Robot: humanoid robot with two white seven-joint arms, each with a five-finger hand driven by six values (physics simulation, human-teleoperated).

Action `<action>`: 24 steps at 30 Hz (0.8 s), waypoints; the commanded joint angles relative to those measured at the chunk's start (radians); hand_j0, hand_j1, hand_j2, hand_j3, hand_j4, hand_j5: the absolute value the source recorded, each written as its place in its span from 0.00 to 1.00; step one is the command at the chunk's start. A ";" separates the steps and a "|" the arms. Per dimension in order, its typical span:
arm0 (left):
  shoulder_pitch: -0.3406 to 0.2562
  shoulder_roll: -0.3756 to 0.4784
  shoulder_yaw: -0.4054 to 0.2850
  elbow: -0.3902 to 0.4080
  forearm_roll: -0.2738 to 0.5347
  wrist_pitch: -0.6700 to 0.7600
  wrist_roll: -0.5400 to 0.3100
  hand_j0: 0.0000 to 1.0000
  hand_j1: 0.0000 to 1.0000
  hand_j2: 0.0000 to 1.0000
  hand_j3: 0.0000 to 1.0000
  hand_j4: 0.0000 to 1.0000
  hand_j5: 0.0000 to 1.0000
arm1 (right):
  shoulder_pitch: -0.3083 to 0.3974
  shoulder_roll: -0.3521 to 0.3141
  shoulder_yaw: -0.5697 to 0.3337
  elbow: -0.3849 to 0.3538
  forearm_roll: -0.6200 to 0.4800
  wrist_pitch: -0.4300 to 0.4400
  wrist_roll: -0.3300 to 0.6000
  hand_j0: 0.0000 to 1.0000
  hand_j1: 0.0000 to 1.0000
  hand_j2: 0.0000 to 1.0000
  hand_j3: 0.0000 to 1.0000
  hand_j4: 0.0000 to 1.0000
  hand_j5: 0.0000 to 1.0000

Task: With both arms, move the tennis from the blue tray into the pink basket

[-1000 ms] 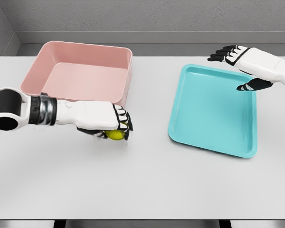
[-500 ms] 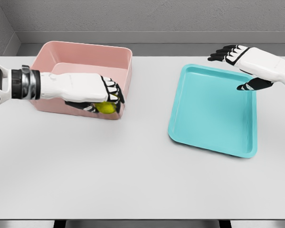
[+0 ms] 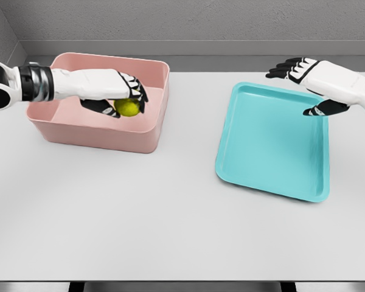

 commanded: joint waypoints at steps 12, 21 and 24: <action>0.014 -0.058 0.048 0.140 -0.005 0.009 0.071 1.00 1.00 1.00 1.00 1.00 1.00 | -0.002 -0.003 -0.003 0.001 -0.007 0.001 -0.001 1.00 1.00 1.00 1.00 1.00 1.00; 0.044 0.238 0.048 -0.252 0.104 -0.029 0.083 1.00 1.00 1.00 1.00 1.00 1.00 | -0.002 -0.001 -0.001 0.001 -0.007 0.001 -0.001 1.00 1.00 1.00 1.00 1.00 1.00; 0.098 0.321 0.050 -0.293 0.116 -0.029 0.083 1.00 1.00 1.00 1.00 1.00 1.00 | -0.002 -0.001 -0.003 0.001 -0.007 0.001 -0.001 1.00 1.00 1.00 1.00 1.00 1.00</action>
